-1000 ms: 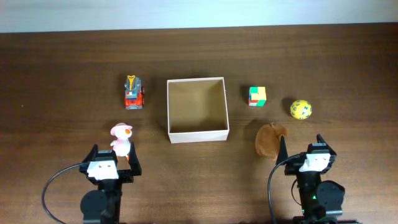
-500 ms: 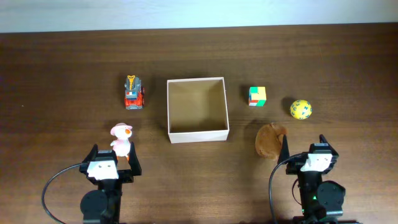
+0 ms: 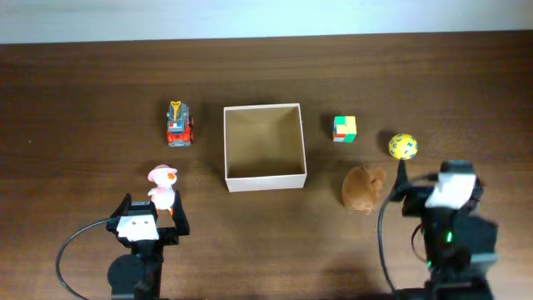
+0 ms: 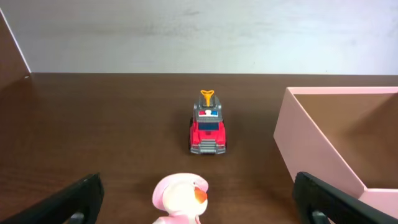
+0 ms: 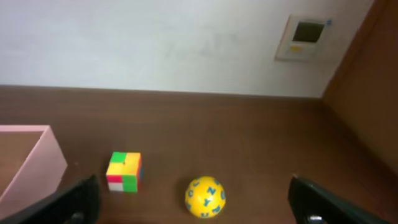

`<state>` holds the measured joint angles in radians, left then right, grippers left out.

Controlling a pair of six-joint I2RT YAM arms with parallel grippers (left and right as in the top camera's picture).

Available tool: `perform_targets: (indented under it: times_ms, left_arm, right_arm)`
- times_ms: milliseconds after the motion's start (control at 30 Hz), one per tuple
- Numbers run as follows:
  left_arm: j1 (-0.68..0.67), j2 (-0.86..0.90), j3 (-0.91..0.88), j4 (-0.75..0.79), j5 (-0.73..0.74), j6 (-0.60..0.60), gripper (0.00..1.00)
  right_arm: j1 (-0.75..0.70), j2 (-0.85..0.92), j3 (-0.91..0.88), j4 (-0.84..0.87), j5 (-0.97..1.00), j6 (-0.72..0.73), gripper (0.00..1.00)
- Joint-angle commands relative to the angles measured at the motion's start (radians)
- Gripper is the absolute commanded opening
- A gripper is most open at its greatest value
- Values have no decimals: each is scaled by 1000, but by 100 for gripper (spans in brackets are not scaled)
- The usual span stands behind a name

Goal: Pack container
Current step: 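Reach the right gripper to the 2x2 colour cube and grasp it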

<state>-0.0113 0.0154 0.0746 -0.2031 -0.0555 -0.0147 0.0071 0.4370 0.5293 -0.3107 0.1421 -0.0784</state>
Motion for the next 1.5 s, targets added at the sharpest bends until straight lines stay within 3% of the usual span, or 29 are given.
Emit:
perform_targets:
  times_ms: [0,267,600,867,1100,1467]
  left_arm:
    - [6,-10,-13,1,15,19,99]
    - [6,-10,-13,1,15,19,99]
    - [6,-10,-13,1,15,19,99]
    - [6,-10,-13,2,15,19,99]
    - [6,-10,-13,2,15,19,99]
    - [6,-10,-13,2,15,19,99]
  right_arm:
    - [-8,183,177,-91,32,8,99]
    - [-8,578,564,-352,-10,8,99]
    - [-8,709,645,-274,-224,279,99]
    - [18,750,645,-257,-248,274,99]
    - [100,883,670,-273,-240,169,99]
    - [105,1178,1076,-568,-135,48,99]
